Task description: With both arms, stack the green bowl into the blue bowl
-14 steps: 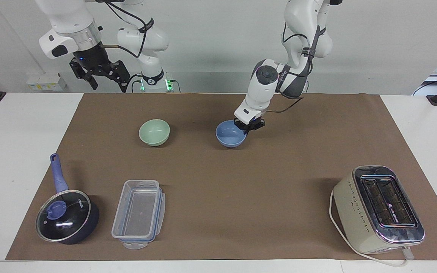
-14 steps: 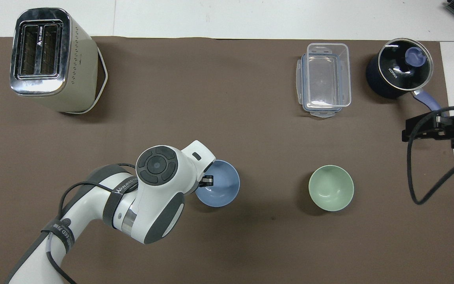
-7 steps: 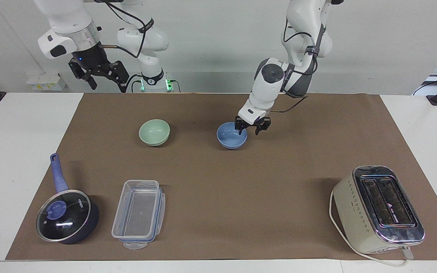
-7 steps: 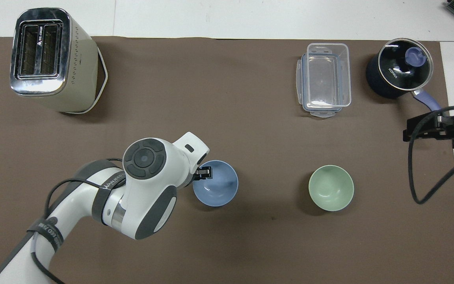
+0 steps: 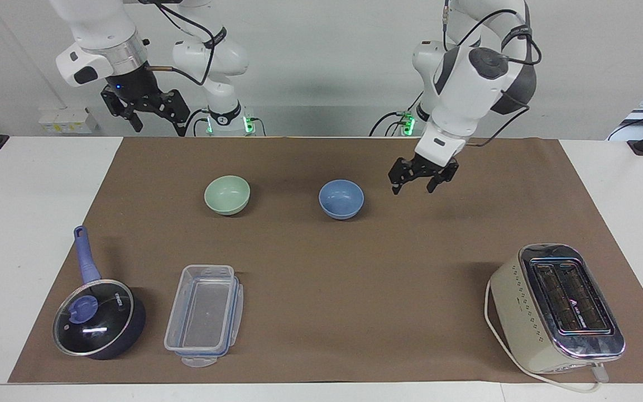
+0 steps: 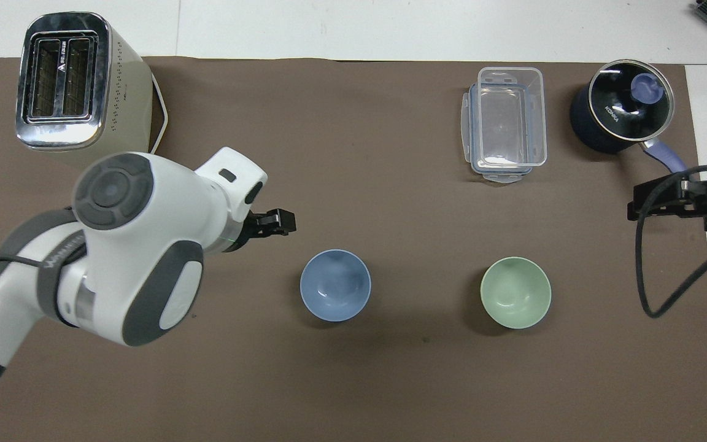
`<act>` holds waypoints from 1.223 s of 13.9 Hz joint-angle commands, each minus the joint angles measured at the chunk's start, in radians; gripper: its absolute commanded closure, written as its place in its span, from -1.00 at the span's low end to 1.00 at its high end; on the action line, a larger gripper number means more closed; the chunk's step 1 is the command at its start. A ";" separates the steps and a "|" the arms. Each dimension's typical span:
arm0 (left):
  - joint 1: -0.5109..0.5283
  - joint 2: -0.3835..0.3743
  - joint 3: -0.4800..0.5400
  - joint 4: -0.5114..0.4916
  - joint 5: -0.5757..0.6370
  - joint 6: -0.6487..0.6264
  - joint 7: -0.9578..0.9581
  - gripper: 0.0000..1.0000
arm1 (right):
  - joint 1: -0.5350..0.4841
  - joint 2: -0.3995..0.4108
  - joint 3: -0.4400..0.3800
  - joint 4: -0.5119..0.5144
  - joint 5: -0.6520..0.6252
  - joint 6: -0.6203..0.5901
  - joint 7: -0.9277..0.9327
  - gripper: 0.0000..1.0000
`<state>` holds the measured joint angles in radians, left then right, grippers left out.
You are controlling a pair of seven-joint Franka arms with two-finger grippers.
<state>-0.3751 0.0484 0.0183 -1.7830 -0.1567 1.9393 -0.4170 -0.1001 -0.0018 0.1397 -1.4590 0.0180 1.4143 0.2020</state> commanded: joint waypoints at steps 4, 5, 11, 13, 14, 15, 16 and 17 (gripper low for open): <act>0.191 0.011 -0.008 0.128 0.063 -0.144 0.254 -1.00 | -0.018 -0.020 0.004 -0.024 0.019 0.011 -0.024 -1.00; 0.220 0.011 -0.006 0.143 0.063 -0.172 0.286 -1.00 | -0.018 -0.020 0.004 -0.024 0.019 0.011 -0.026 -1.00; 0.357 -0.021 -0.008 0.160 0.100 -0.296 0.397 -1.00 | -0.018 -0.020 0.004 -0.027 0.019 0.011 -0.027 -1.00; 0.386 -0.042 -0.005 0.160 0.123 -0.316 0.446 -1.00 | -0.018 -0.024 0.003 -0.030 0.019 0.012 -0.032 -1.00; 0.403 -0.042 -0.005 0.162 0.124 -0.319 0.473 -1.00 | -0.018 -0.027 0.004 -0.034 0.019 0.014 -0.033 -1.00; 0.407 -0.042 0.000 0.162 0.124 -0.327 0.487 -1.00 | -0.021 -0.029 0.004 -0.041 0.019 0.020 -0.033 -1.00; 0.407 -0.042 -0.001 0.177 0.128 -0.350 0.484 -1.00 | -0.029 -0.044 0.004 -0.067 0.019 0.046 -0.035 -1.00; 0.410 -0.036 -0.006 0.210 0.128 -0.390 0.481 -1.00 | -0.032 -0.065 0.004 -0.116 0.019 0.082 -0.036 -1.00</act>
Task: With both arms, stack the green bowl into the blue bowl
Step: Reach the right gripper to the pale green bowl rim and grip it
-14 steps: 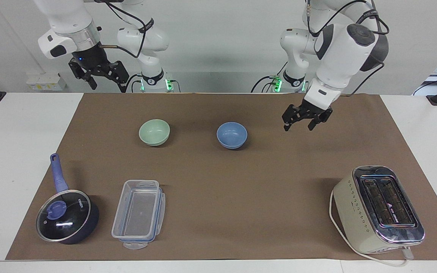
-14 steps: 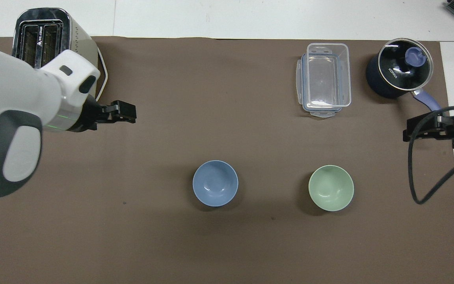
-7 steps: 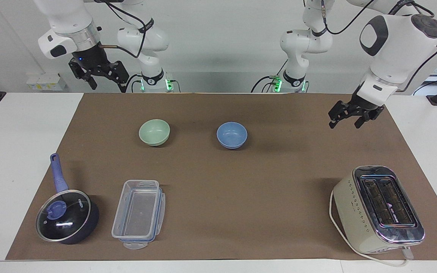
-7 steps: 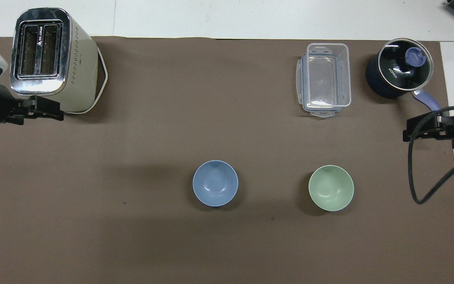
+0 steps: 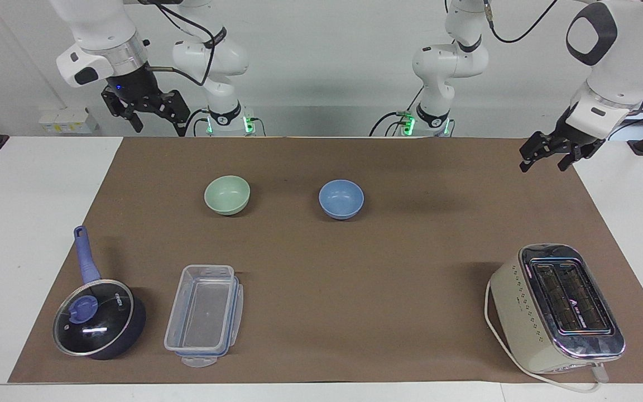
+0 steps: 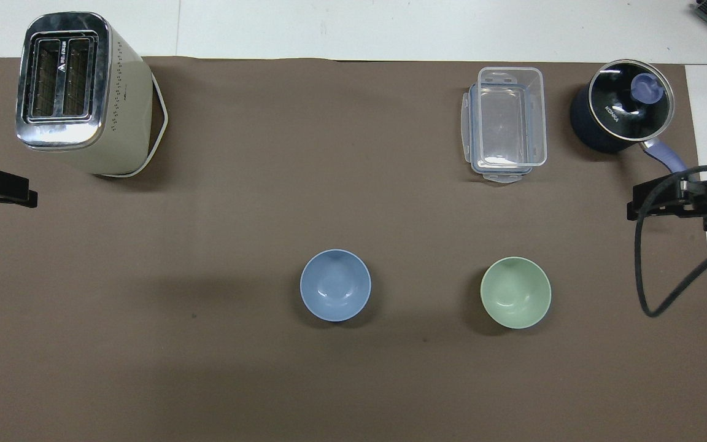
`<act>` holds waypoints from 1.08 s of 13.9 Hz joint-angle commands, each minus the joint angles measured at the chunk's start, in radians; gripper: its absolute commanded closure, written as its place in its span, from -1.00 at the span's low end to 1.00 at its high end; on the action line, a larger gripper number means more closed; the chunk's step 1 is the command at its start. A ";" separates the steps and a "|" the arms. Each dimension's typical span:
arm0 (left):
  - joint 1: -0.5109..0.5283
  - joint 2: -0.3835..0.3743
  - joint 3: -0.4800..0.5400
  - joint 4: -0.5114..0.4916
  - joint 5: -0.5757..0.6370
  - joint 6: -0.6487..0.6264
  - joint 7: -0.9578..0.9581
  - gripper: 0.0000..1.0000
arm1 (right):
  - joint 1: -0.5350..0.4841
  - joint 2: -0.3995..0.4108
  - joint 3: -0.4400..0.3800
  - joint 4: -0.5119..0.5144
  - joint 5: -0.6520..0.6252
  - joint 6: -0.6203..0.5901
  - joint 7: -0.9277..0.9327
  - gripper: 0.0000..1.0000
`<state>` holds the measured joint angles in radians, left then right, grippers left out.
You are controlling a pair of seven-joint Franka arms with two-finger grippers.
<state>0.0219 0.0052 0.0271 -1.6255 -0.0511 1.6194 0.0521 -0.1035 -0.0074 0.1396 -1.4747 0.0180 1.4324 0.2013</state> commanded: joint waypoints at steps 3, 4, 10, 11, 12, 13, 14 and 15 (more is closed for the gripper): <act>0.010 0.010 -0.015 0.107 0.045 -0.179 0.015 -1.00 | -0.030 -0.124 0.005 -0.284 0.019 0.210 -0.043 -1.00; 0.009 0.006 -0.016 0.111 0.065 -0.188 0.020 -1.00 | -0.028 -0.126 0.005 -0.332 0.020 0.250 -0.043 -1.00; -0.002 -0.019 -0.018 0.081 0.068 -0.156 0.038 -1.00 | -0.010 -0.128 0.008 -0.637 0.022 0.525 -0.051 -1.00; -0.003 -0.019 -0.018 0.081 0.068 -0.156 0.038 -1.00 | -0.012 -0.126 0.008 -0.691 0.022 0.578 -0.071 -1.00; -0.004 -0.019 -0.018 0.081 0.068 -0.156 0.038 -1.00 | -0.010 -0.126 0.008 -0.743 0.022 0.642 -0.083 -1.00; -0.004 -0.019 -0.018 0.082 0.068 -0.156 0.038 -1.00 | -0.010 -0.121 0.009 -0.791 0.022 0.702 -0.086 -1.00; -0.002 -0.019 -0.018 0.081 0.068 -0.156 0.038 -1.00 | -0.010 -0.120 0.009 -0.818 0.022 0.730 -0.088 -1.00; 0.000 -0.019 -0.018 0.081 0.066 -0.156 0.038 -1.00 | -0.001 -0.118 0.008 -0.831 0.022 0.732 -0.106 -1.00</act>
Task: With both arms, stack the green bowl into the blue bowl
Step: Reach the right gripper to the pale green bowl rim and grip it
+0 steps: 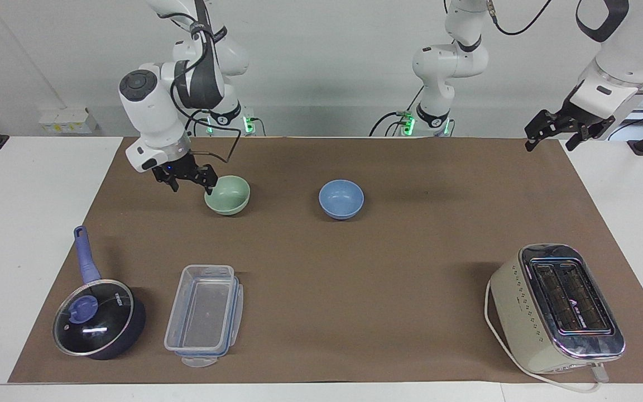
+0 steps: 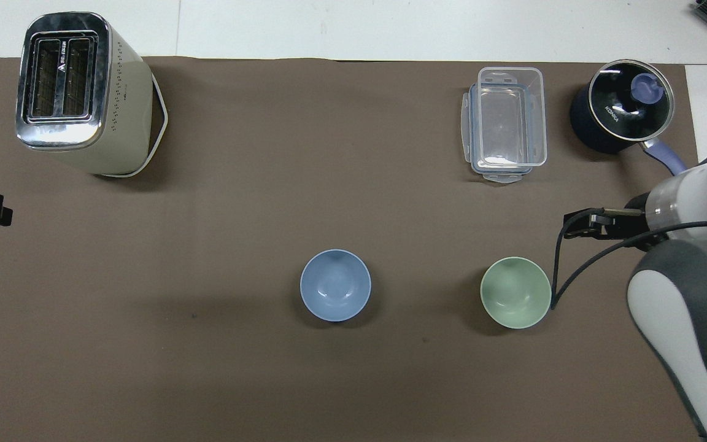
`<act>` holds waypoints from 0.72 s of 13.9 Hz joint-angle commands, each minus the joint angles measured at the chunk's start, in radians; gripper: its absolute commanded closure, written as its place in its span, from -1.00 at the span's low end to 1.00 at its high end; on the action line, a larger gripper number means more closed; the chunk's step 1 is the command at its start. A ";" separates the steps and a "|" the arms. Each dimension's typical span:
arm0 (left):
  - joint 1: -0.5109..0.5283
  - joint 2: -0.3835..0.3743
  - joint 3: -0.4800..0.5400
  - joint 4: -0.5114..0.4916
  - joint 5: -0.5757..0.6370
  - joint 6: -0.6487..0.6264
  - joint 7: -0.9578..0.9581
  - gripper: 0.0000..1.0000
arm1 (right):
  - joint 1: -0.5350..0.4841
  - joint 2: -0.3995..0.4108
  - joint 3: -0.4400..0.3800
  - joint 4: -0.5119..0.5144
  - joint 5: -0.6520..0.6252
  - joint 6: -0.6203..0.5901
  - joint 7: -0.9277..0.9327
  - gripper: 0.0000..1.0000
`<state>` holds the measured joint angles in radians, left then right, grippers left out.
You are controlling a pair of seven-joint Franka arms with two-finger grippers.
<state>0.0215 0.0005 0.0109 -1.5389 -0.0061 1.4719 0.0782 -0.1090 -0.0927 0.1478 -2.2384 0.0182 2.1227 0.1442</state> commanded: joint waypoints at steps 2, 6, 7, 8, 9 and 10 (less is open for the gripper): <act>0.000 -0.014 -0.002 -0.004 0.023 -0.008 0.012 -1.00 | 0.006 -0.018 -0.001 -0.107 0.023 0.060 -0.089 -1.00; -0.002 -0.014 -0.002 -0.004 0.023 -0.008 0.012 -1.00 | 0.008 0.005 -0.001 -0.190 0.025 0.177 -0.092 -1.00; -0.002 -0.014 -0.002 -0.006 0.023 -0.008 0.012 -1.00 | 0.008 0.013 0.001 -0.197 0.025 0.180 -0.092 -1.00; -0.002 -0.014 -0.002 -0.006 0.023 -0.008 0.012 -1.00 | 0.008 0.016 0.001 -0.208 0.025 0.180 -0.092 -1.00; -0.002 -0.014 -0.002 -0.006 0.021 -0.008 0.012 -1.00 | 0.009 0.011 0.001 -0.213 0.025 0.177 -0.101 -1.00; -0.002 -0.014 -0.002 -0.006 0.023 -0.008 0.012 -1.00 | 0.008 0.007 0.001 -0.222 0.025 0.177 -0.135 -1.00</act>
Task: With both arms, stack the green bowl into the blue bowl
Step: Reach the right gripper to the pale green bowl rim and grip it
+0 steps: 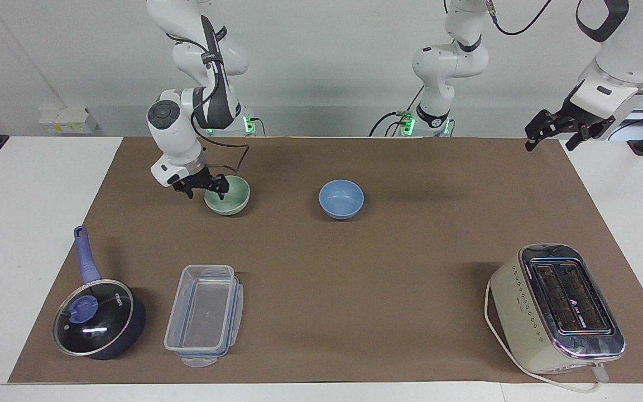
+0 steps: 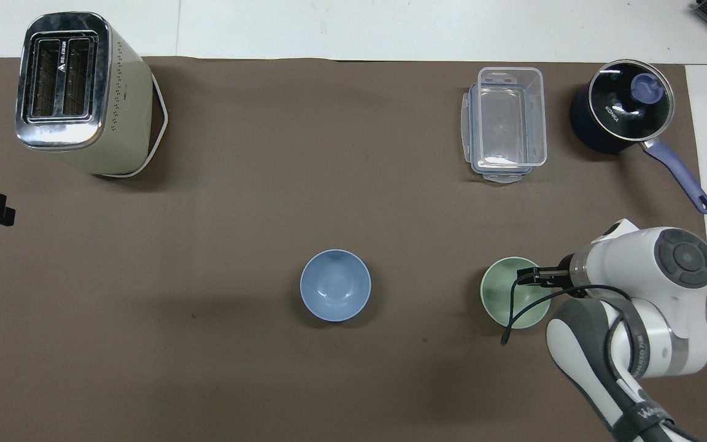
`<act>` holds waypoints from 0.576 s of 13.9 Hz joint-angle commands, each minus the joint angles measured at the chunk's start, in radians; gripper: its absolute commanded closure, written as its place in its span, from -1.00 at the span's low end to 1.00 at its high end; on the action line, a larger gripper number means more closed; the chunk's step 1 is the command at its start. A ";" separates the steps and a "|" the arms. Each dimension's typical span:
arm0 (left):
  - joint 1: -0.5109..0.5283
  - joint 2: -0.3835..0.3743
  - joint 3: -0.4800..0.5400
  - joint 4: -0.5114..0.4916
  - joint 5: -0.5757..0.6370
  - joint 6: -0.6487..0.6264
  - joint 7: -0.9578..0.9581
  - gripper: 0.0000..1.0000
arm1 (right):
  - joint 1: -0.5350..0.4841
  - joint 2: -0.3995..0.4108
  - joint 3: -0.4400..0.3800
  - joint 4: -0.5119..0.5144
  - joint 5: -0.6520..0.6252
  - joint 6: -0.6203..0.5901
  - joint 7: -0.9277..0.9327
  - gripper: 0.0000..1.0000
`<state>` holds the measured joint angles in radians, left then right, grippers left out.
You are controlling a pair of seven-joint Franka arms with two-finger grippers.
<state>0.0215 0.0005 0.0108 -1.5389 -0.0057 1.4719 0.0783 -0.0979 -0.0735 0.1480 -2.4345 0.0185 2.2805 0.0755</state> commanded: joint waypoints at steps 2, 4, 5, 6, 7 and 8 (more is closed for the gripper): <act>-0.002 -0.014 -0.002 -0.006 0.023 -0.008 0.012 -1.00 | -0.008 -0.003 -0.001 -0.032 0.024 0.017 -0.106 -1.00; -0.002 -0.014 -0.002 -0.006 0.023 -0.008 0.012 -1.00 | -0.003 -0.003 0.001 -0.038 0.024 0.017 -0.106 -1.00; -0.002 -0.014 -0.002 -0.006 0.021 -0.008 0.012 -1.00 | -0.005 -0.005 0.001 -0.040 0.024 0.013 -0.109 -0.71; -0.002 -0.014 -0.002 -0.006 0.023 -0.008 0.012 -1.00 | -0.005 -0.005 0.001 -0.038 0.024 0.010 -0.109 -0.30; -0.002 -0.014 -0.002 -0.004 0.023 -0.008 0.012 -1.00 | -0.005 -0.005 0.001 -0.038 0.024 0.008 -0.111 0.18; -0.002 -0.014 -0.002 -0.004 0.023 -0.008 0.012 -1.00 | -0.005 -0.003 0.002 -0.038 0.026 0.008 -0.111 0.57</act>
<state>0.0215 0.0005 0.0108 -1.5389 -0.0057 1.4719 0.0783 -0.0981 -0.0718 0.1473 -2.4622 0.0185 2.2805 0.0028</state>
